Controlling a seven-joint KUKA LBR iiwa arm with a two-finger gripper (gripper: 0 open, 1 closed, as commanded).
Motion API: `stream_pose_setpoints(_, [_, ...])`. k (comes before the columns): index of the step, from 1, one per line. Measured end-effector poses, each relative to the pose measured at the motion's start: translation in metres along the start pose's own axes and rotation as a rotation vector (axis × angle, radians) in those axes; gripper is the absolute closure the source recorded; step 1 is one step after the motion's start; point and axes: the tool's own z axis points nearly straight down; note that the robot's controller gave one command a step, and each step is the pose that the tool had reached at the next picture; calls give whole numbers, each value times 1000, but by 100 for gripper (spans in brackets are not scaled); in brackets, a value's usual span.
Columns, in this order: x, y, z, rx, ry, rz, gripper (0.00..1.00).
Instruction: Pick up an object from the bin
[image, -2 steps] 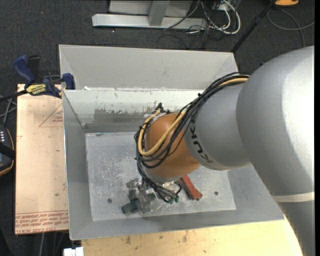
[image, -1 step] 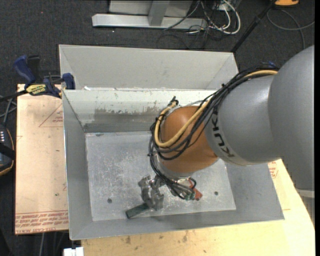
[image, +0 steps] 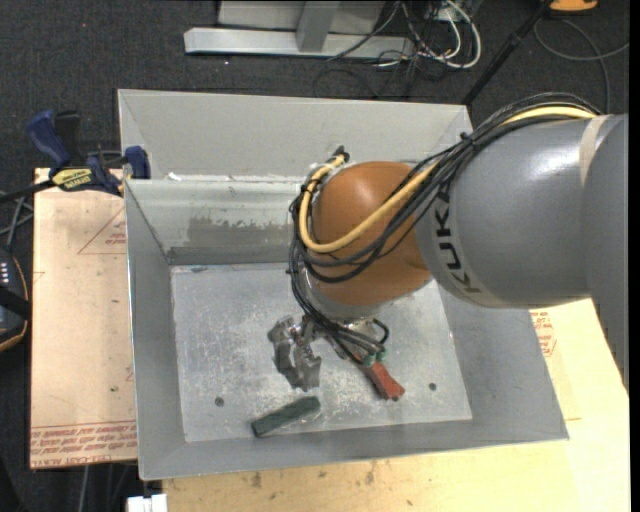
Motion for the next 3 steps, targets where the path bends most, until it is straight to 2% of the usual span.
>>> stream_pose_setpoints(1, [-16,30,47,-3,-4,92,0])
stream_pose_setpoints(2, [-16,31,47,-3,-3,92,0])
stream_pose_setpoints(3, [1,22,71,-3,-11,-14,0])
